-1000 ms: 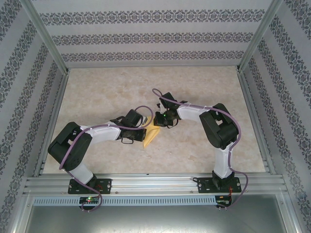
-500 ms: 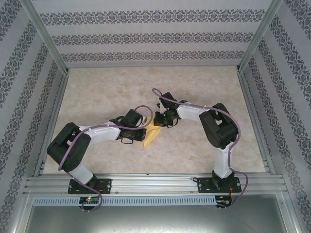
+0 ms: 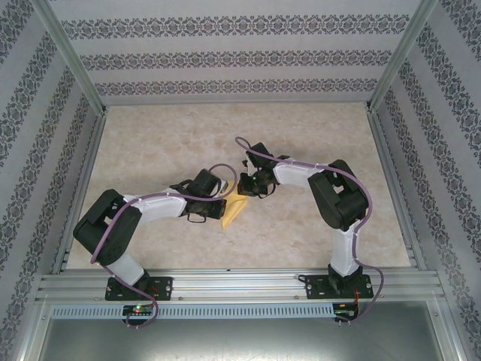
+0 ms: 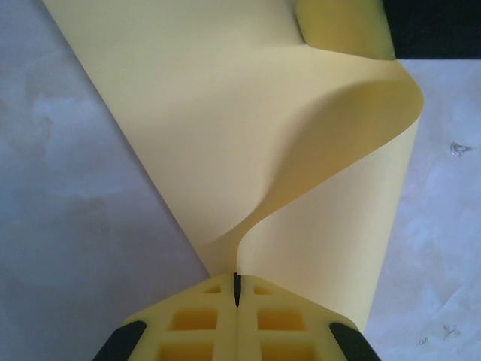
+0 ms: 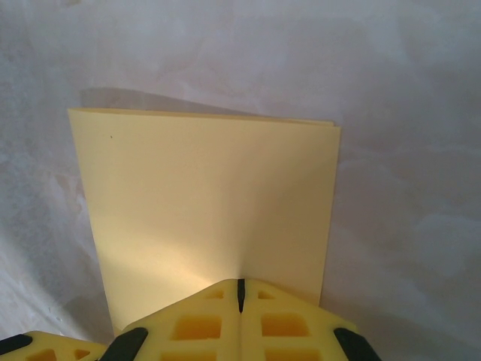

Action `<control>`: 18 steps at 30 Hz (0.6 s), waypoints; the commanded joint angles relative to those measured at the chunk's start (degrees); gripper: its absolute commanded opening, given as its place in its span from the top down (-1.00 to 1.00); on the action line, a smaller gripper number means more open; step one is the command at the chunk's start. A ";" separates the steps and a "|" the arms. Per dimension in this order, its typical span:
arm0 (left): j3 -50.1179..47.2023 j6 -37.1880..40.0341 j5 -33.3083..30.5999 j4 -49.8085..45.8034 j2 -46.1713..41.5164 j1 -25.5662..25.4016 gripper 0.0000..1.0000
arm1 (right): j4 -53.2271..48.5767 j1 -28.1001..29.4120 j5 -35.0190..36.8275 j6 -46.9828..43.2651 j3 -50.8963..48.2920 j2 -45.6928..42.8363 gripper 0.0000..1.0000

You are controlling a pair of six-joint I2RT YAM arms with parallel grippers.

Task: Fold a paper plane with a square sheet of paper (pick it up from the middle)
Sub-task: Third fold the triangle at the center of the table.

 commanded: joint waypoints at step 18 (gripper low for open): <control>1.44 3.41 1.25 1.02 0.48 0.84 1.00 | -4.16 0.55 2.95 -0.95 -0.72 2.41 0.95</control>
